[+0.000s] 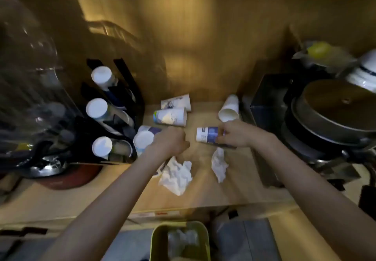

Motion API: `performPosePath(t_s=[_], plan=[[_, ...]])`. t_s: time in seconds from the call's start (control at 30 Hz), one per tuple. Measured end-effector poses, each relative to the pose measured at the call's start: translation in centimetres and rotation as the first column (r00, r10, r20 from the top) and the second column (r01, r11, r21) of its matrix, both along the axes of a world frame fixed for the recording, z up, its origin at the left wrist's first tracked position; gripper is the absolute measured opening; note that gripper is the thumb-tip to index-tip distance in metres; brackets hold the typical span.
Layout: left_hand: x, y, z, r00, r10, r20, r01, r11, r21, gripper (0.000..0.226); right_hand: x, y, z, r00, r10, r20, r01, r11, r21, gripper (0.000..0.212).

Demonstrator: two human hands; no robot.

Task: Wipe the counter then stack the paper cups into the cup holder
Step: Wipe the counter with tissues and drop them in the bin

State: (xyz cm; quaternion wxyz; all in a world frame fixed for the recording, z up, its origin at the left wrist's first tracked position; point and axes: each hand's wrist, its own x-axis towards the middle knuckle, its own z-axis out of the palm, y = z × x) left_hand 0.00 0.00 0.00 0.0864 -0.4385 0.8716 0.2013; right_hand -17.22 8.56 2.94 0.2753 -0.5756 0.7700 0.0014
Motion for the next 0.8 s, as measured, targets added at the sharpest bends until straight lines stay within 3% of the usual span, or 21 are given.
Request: performPosePath(t_s=[0.17, 0.27, 0.47, 0.67, 0.8], plan=[[0.6, 2.7, -5.9, 0.998, 0.056, 0.013, -0.057, 0.993, 0.104, 0.035, 0.9, 1.9, -6.7, 0.977, -0.092, 0.191, 0.094, 0.996, 0.003, 0.025], [1.4, 4.0, -9.5, 0.992, 0.120, -0.030, -0.116, 0.989, 0.095, 0.044, 1.0, 2.8, -10.7, 0.977, -0.139, 0.161, 0.146, 0.989, -0.031, 0.035], [3.0, 6.3, -14.3, 0.975, 0.209, 0.082, -0.210, 0.978, 0.010, 0.049, 1.6, 4.6, -17.0, 0.972, -0.183, 0.145, 0.205, 0.966, -0.155, 0.059], [3.7, 7.3, -16.9, 0.994, 0.088, 0.071, -0.089, 0.996, 0.010, 0.047, 2.7, 4.4, -20.6, 0.989, -0.121, 0.090, 0.135, 0.975, -0.174, 0.053], [3.8, 7.1, -17.4, 0.997, 0.066, 0.046, -0.064, 0.997, -0.040, 0.030, 2.2, 4.4, -22.0, 0.984, -0.144, 0.107, 0.166, 0.957, -0.239, 0.045]])
